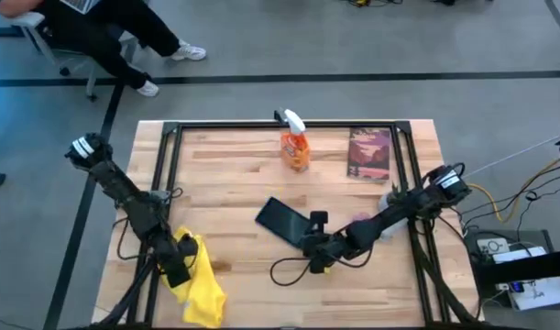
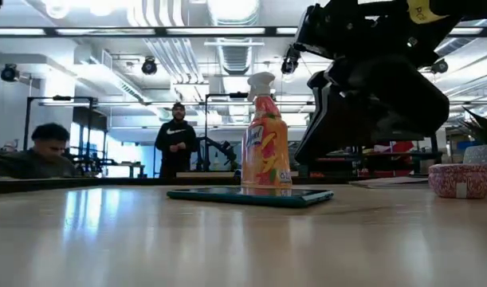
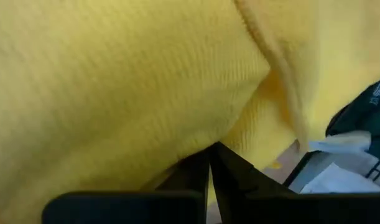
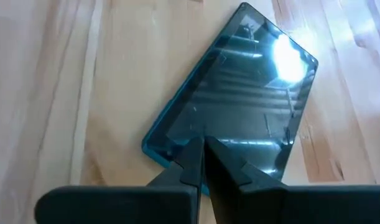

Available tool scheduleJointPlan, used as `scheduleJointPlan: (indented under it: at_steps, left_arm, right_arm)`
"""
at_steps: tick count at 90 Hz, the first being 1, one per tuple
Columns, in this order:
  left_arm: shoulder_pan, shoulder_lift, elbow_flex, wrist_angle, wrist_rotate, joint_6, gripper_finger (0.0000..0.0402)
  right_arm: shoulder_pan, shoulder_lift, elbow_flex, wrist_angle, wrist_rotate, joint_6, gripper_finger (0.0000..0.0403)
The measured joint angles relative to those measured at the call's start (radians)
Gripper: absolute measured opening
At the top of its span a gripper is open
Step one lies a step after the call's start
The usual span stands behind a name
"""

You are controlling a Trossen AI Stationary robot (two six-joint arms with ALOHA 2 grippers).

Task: Apply microfiber cloth
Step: Move the yellow microfiber cloth to the bottom left, then return to Home Position

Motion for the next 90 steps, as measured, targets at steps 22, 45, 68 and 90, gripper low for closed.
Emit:
scheduleJointPlan:
  at_steps: [22,45,68,90]
  left_arm:
    - [0.004,-0.023,0.16,-0.006,-0.098,0.125,0.0]
    - [0.004,0.022,0.332,-0.12,-0.388,0.382,0.0]
    - [0.008,0.155,0.407,-0.09,-0.467,0.548,0.0]
    - [0.015,0.3,0.481,-0.051,-0.664,0.757,0.0]
  right_arm:
    - [-0.008,0.0,0.0,0.007,0.0,-0.008,0.0]
    - [-0.018,0.0,0.001,0.038,0.0,-0.015,0.0]
    - [-0.02,0.0,0.001,0.058,0.0,-0.034,0.0]
    - [-0.021,-0.015,0.001,0.103,-0.001,-0.061,0.0]
